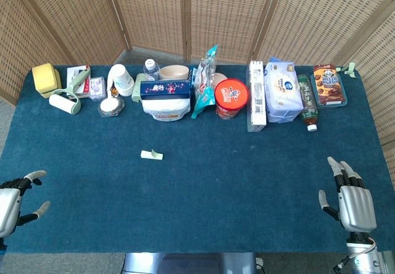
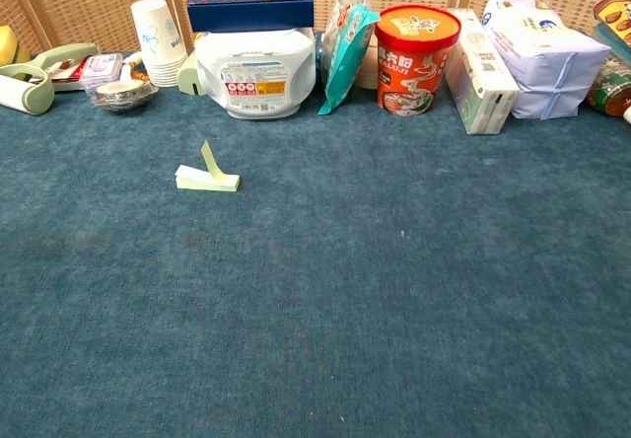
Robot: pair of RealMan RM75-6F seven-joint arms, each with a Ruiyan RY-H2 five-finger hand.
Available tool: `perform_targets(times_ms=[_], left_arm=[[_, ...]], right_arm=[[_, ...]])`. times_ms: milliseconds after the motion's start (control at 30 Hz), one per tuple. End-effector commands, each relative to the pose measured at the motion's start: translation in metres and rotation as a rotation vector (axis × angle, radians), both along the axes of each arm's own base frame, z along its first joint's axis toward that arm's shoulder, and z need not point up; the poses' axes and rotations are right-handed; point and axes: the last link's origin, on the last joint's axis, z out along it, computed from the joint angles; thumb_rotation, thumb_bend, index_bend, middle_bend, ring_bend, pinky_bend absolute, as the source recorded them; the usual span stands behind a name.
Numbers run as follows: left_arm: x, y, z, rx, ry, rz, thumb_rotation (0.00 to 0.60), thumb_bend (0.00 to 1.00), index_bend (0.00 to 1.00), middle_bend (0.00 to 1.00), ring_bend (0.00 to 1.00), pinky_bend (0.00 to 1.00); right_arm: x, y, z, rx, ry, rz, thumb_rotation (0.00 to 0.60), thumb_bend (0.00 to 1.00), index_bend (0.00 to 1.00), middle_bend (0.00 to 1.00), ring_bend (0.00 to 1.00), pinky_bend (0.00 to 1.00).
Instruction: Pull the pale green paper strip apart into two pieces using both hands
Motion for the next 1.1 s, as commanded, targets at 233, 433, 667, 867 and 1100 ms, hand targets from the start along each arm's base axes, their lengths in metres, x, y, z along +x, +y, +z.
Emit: perform_targets(times_ms=[233, 433, 667, 867, 1100], left_arm=[[0.0, 0.0, 0.0, -0.003, 0.001, -0.001, 0.6, 0.19, 0.27, 0.42, 0.42, 0.41], [0.0, 0.001, 0.003, 0.005, 0.001, -0.01, 0.6, 0.19, 0.27, 0.42, 0.42, 0.41], [0.0, 0.009, 0.004, -0.006, 0.014, -0.021, 0.6, 0.19, 0.27, 0.42, 0.42, 0.41], [0.002, 0.039, 0.001, -0.089, 0.022, -0.052, 0.6, 0.19, 0.27, 0.42, 0.42, 0.41], [0.012, 0.088, -0.006, -0.223, 0.037, -0.1, 0.6, 0.19, 0.27, 0.42, 0.43, 0.42]], right_arm=[[-0.002, 0.001, -0.002, 0.006, -0.004, -0.004, 0.6, 0.47, 0.05, 0.2, 0.11, 0.2], [-0.001, 0.002, 0.001, -0.005, -0.007, -0.004, 0.6, 0.47, 0.05, 0.2, 0.11, 0.2], [-0.003, 0.002, 0.0, -0.005, -0.006, -0.016, 0.6, 0.47, 0.05, 0.2, 0.11, 0.2], [-0.008, 0.003, 0.002, -0.005, -0.006, -0.032, 0.6, 0.47, 0.05, 0.2, 0.11, 0.2], [-0.009, 0.005, 0.002, -0.01, -0.011, -0.038, 0.6, 0.47, 0.05, 0.2, 0.11, 0.2]])
